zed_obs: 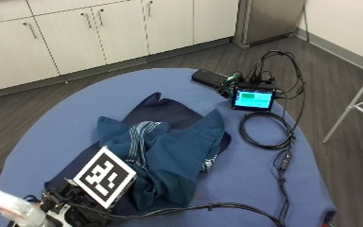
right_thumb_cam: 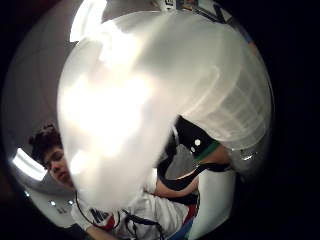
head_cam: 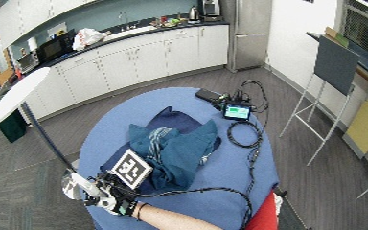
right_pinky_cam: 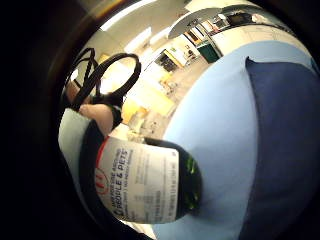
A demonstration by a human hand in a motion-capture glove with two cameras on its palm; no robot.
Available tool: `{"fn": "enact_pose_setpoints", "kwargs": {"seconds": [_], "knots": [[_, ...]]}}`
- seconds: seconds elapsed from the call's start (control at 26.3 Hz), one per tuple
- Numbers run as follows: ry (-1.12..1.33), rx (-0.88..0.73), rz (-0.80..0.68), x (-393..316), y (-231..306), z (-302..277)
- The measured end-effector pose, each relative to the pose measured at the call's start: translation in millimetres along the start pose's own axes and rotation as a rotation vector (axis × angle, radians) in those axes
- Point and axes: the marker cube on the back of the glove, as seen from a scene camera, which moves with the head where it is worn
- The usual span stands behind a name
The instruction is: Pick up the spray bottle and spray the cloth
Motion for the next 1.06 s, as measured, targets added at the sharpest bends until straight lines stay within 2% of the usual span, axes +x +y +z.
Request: {"fn": "enact_pose_setpoints", "kwargs": {"seconds": [0.3, 0.57, 0.72, 1.06], "knots": [[0.002, -0.019, 0.077, 9.1, 16.4, -7.4], [0.064, -0.106, 0.021, -8.9, 62.1, -18.8], [0.175, -0.181, -0.037, -23.5, 84.9, -37.4], [0.401, -0.162, 0.032, -20.3, 161.0, -88.4]]}}
